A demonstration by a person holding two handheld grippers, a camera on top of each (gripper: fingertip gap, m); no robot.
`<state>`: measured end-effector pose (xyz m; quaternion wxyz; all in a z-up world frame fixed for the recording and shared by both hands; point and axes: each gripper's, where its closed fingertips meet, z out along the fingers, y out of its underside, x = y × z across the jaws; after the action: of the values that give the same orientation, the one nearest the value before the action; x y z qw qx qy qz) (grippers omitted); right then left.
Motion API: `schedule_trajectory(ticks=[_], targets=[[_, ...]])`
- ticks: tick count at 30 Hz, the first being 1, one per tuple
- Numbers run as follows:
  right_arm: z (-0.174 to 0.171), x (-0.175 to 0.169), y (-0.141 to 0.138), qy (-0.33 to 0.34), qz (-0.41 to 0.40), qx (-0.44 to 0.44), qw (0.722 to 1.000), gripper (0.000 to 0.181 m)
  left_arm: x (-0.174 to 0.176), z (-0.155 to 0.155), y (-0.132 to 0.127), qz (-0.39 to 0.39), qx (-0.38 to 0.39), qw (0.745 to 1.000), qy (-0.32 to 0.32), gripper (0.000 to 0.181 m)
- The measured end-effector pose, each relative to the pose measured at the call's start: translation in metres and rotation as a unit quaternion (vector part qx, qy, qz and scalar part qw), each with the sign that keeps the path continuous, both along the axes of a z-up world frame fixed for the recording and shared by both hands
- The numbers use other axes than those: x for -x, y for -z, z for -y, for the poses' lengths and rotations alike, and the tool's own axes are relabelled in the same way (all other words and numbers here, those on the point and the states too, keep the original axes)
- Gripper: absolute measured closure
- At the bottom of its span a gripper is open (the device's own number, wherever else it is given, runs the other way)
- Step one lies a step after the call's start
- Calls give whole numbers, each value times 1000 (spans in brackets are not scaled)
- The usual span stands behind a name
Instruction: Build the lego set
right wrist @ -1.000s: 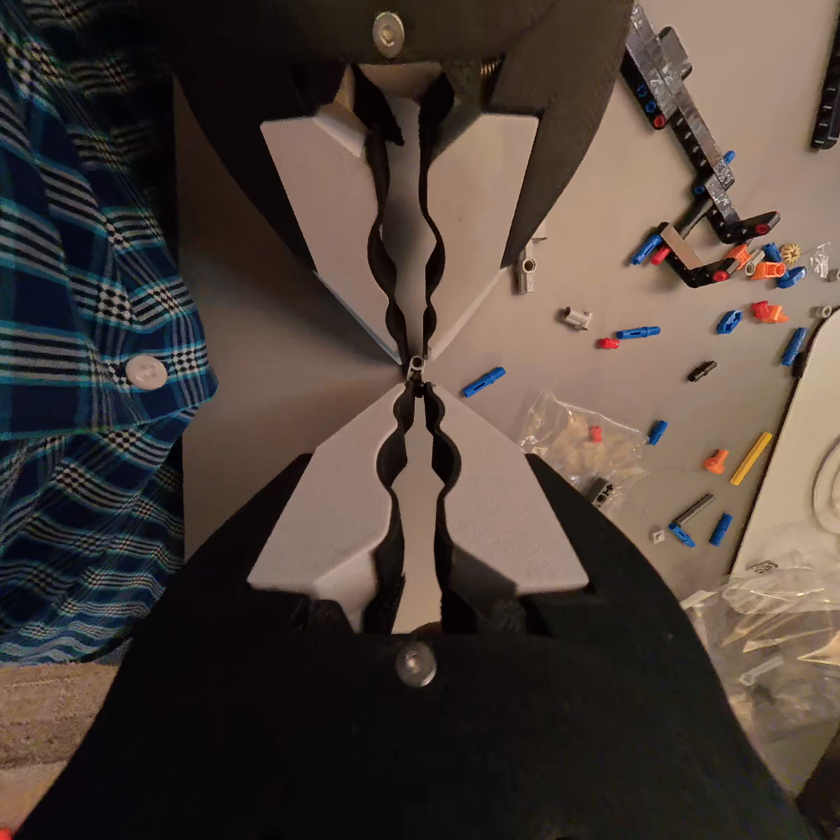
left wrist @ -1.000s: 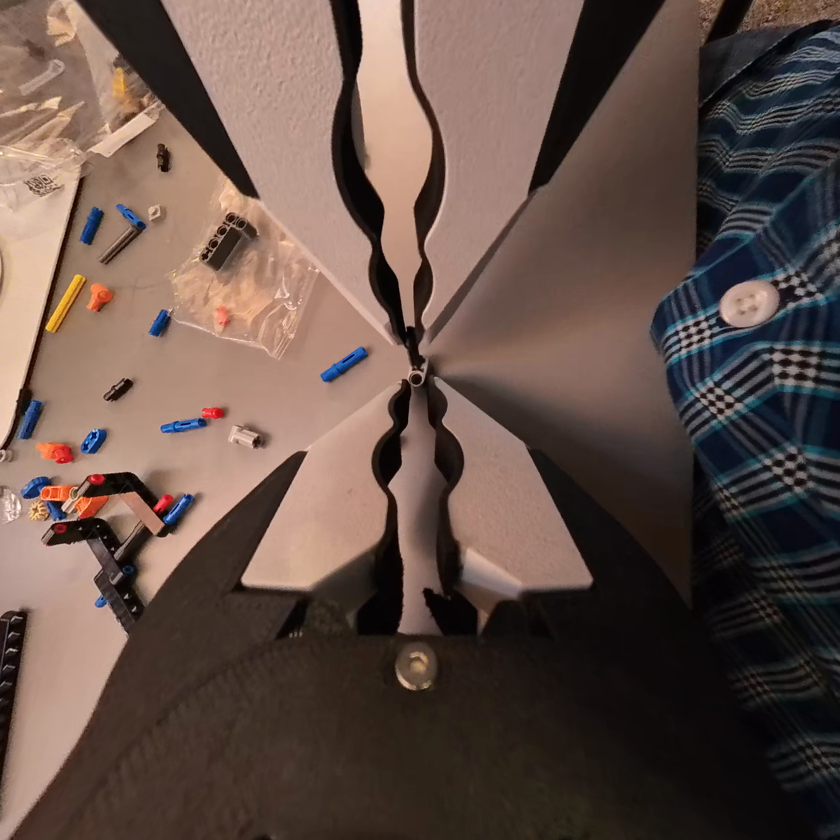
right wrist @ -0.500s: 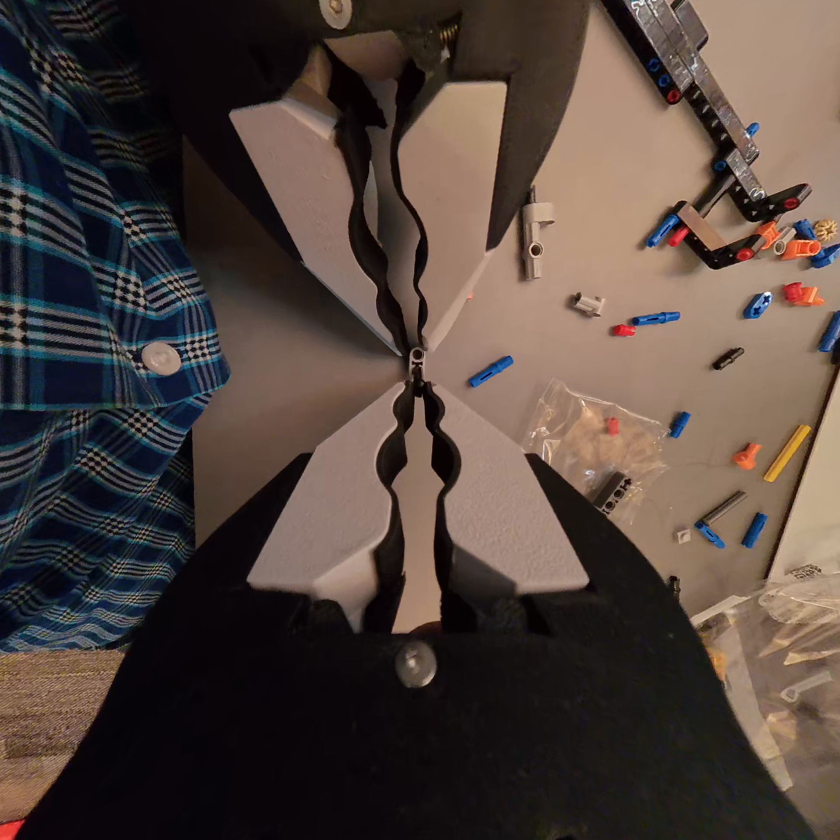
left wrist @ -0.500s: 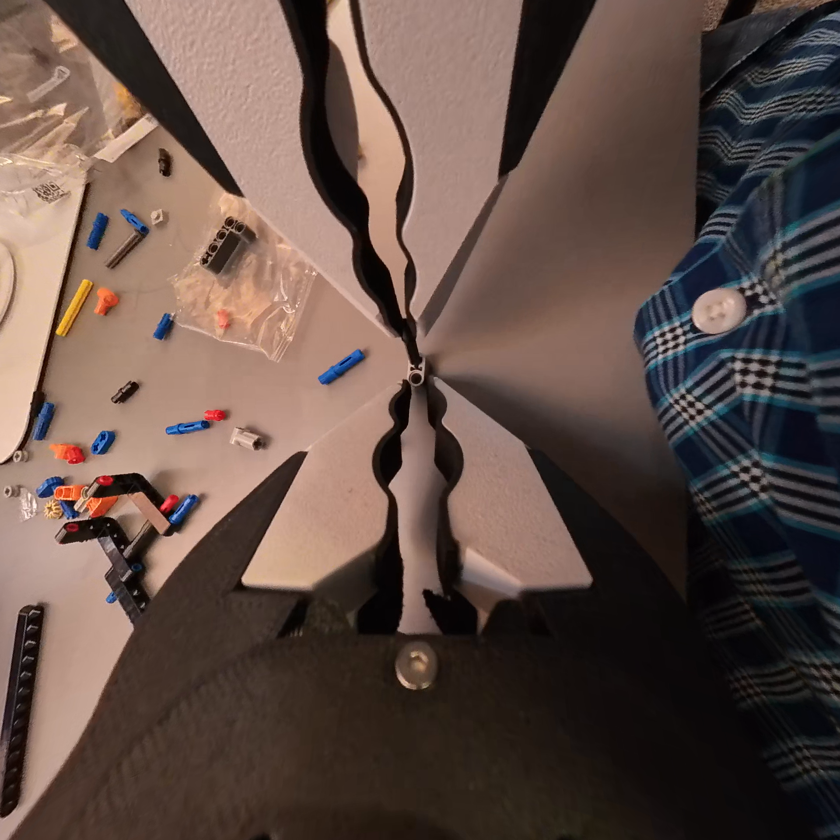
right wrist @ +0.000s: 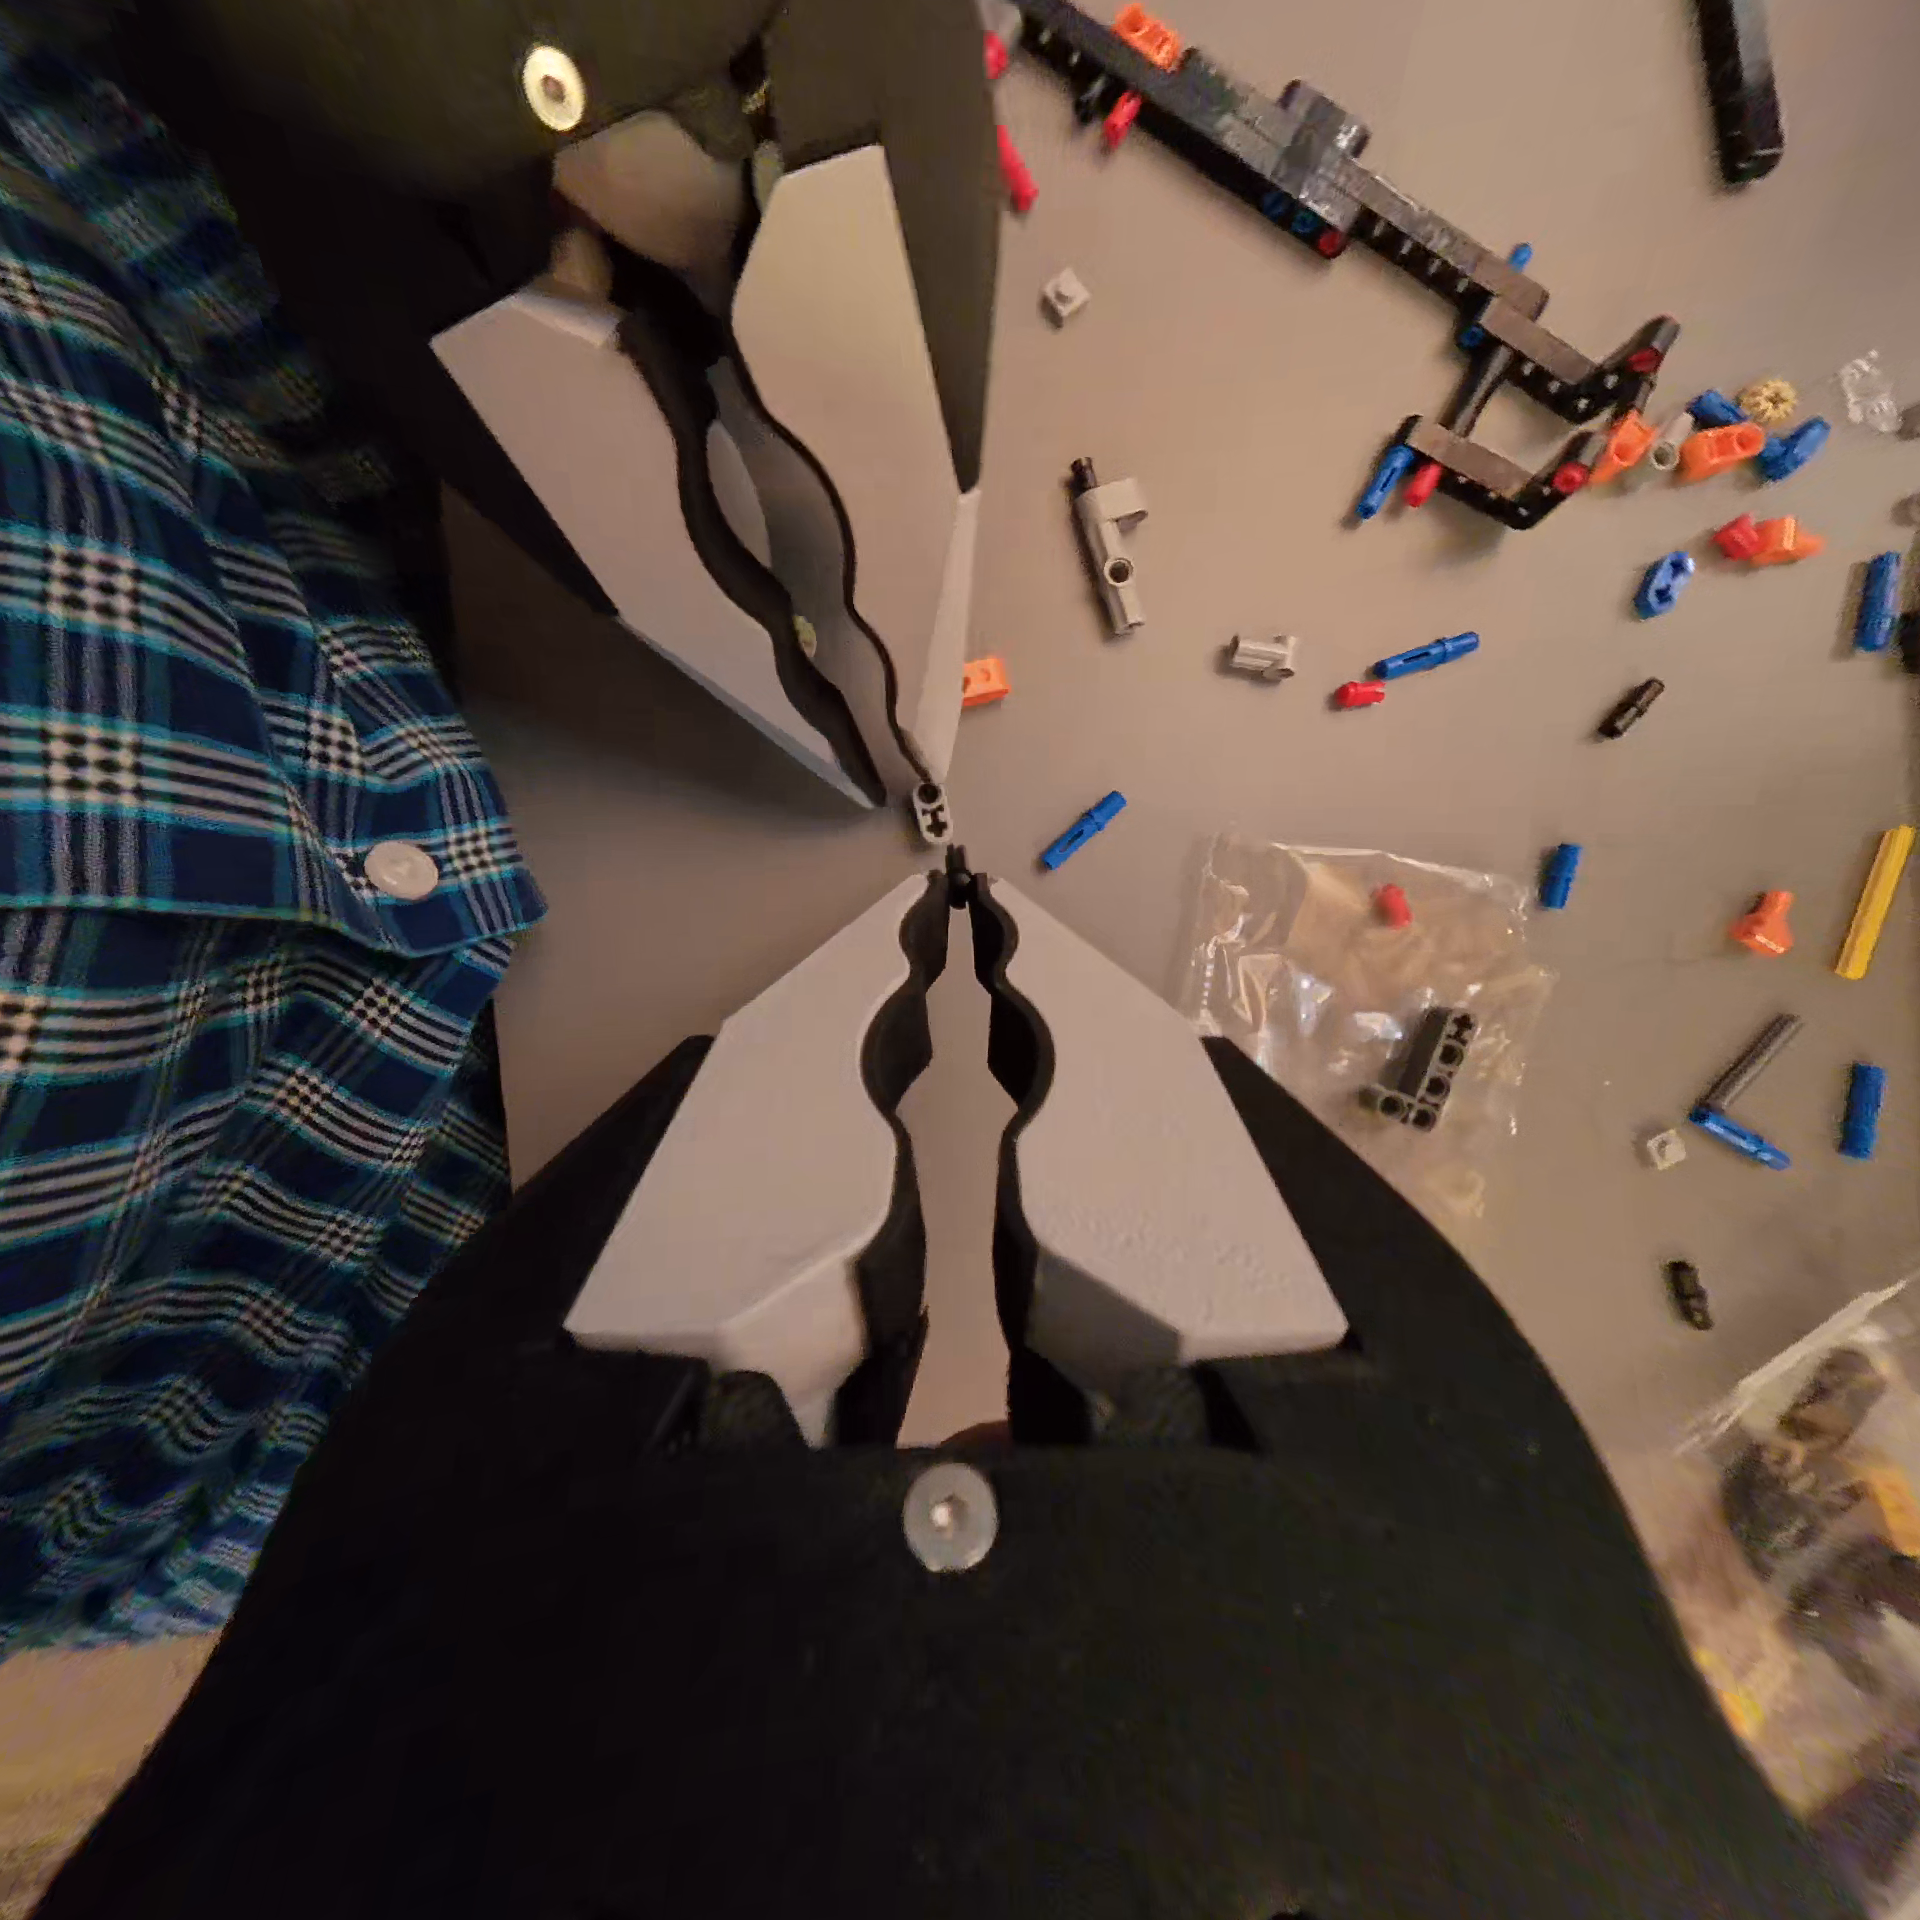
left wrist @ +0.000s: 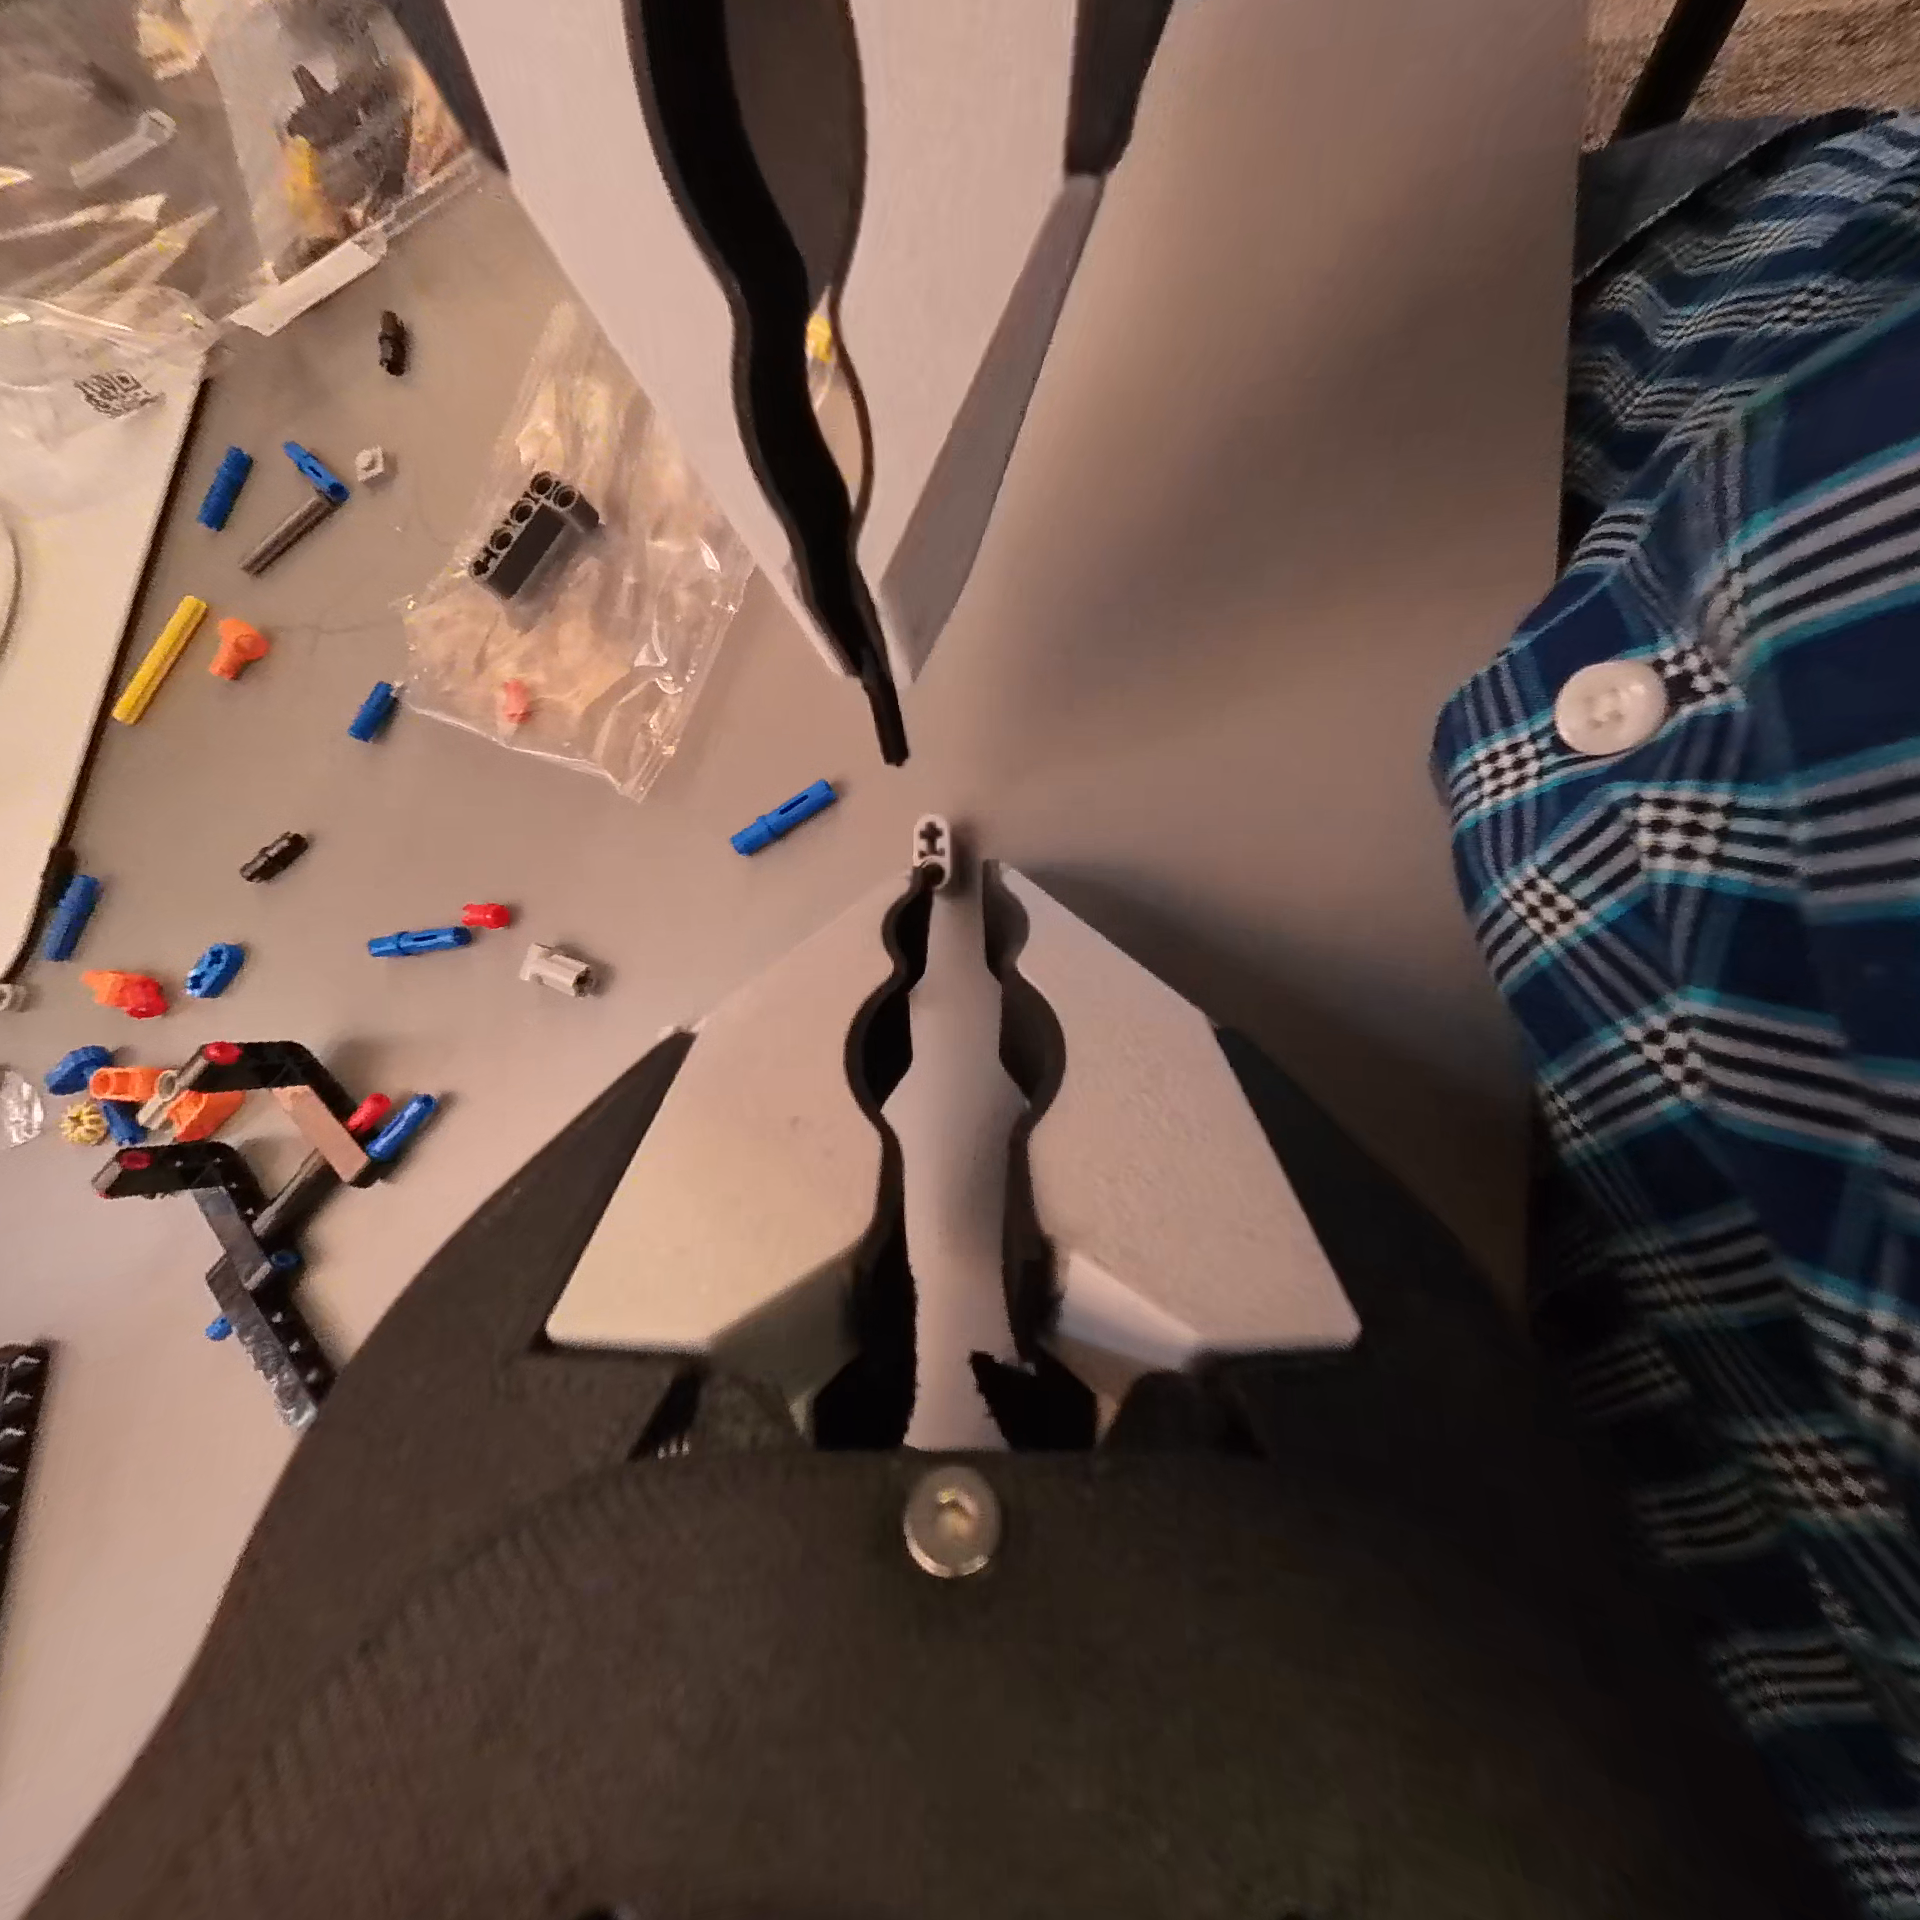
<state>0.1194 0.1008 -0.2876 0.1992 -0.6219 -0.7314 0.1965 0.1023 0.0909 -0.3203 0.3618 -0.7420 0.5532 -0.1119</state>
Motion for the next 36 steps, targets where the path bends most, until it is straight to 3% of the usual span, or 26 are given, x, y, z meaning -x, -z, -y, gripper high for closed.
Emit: schedule_trajectory(ticks=[17,36], targets=[[2,-4,8,74,-51,71,993,179,4,-6,-1,-5,14,1000,-27,168],[-2,-4,6,91,-73,84,990,179,-2,5,-3,12,55,997,-52,169]])
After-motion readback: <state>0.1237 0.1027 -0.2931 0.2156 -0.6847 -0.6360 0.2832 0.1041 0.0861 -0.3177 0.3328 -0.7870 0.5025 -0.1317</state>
